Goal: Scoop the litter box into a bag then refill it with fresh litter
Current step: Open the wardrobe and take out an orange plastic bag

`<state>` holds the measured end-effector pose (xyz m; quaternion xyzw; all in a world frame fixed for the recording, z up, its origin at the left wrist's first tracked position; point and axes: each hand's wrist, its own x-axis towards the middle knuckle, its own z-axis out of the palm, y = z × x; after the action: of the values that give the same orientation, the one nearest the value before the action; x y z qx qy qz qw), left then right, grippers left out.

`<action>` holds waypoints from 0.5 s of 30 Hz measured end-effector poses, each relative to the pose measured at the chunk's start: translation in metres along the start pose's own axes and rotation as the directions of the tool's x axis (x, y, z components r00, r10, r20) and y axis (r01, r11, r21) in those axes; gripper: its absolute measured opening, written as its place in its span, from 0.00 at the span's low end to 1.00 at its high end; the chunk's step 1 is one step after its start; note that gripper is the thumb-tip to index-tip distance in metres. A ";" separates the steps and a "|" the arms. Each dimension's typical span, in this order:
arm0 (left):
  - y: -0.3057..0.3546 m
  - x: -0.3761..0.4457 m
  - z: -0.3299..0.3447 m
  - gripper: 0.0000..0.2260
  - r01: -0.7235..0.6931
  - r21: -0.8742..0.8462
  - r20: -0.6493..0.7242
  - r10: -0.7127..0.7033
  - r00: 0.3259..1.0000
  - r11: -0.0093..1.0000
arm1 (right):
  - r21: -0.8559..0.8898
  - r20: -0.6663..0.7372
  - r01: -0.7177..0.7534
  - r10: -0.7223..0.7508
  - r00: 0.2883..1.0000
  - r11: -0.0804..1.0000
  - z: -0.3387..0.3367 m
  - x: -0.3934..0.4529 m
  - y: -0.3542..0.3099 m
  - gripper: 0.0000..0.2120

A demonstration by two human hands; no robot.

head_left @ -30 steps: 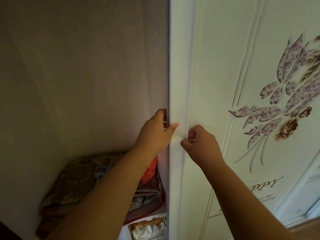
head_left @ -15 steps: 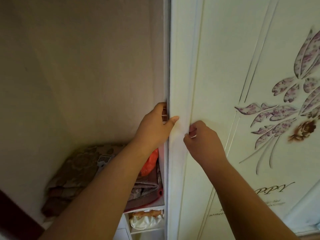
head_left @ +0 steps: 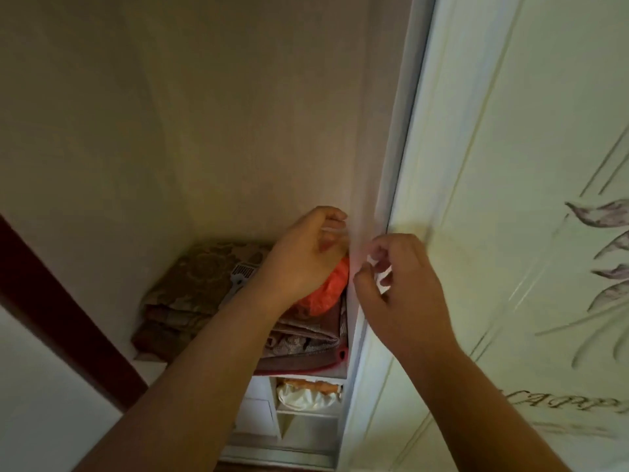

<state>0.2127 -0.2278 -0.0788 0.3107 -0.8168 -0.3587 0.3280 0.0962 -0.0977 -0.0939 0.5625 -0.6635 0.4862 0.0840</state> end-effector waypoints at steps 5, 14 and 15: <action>-0.068 -0.017 -0.029 0.16 0.145 0.106 -0.048 -0.140 0.989 0.984 | 0.019 0.232 -0.019 0.014 0.973 1.000 0.054 0.002 0.011 0.12; -0.192 -0.025 -0.078 0.19 0.293 0.337 0.008 -0.314 0.949 0.895 | -0.153 0.587 -0.229 0.275 0.762 0.961 0.164 0.012 0.030 0.20; -0.203 -0.024 -0.081 0.20 0.300 0.352 0.015 -0.326 0.945 0.887 | -0.160 0.616 -0.233 0.281 0.736 0.959 0.177 0.015 0.033 0.19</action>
<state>0.3437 -0.3528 -0.2041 0.4775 -0.8176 -0.2694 0.1760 0.1405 -0.2416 -0.1929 0.5924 -0.7411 0.2514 -0.1915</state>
